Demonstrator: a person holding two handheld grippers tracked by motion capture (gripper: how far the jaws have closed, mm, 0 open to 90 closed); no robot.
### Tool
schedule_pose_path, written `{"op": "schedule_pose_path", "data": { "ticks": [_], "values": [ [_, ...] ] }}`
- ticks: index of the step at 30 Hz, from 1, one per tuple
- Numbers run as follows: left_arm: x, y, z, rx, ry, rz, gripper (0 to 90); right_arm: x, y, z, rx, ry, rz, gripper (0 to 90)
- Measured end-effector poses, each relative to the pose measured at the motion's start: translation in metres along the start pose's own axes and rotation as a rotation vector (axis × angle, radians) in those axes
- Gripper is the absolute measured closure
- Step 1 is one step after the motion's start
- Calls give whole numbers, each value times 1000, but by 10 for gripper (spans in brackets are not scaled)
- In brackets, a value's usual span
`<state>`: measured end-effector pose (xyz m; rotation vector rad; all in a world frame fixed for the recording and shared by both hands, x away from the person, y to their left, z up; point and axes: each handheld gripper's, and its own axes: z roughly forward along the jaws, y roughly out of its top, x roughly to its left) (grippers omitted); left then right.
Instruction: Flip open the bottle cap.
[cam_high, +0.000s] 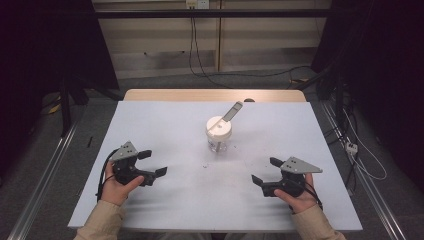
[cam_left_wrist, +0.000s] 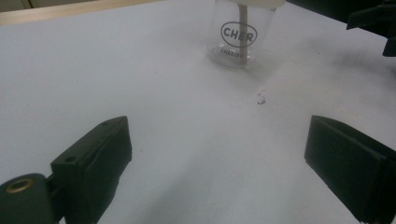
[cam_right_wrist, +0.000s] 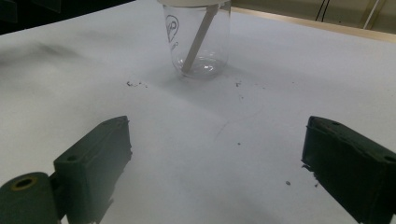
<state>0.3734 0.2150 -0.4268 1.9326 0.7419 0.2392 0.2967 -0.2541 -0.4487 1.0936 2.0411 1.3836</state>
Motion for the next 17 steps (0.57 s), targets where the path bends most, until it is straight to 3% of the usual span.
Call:
{"op": "schedule_pose_path", "data": {
  "ticks": [7, 17],
  "values": [
    [1, -6, -6, 5, 15, 13, 71, -3, -4, -9, -2, -6, 3, 78],
    [6, -15, -15, 2, 42, -15, 66, -9, -11, -16, 2, -22, 18, 78]
  ]
}}
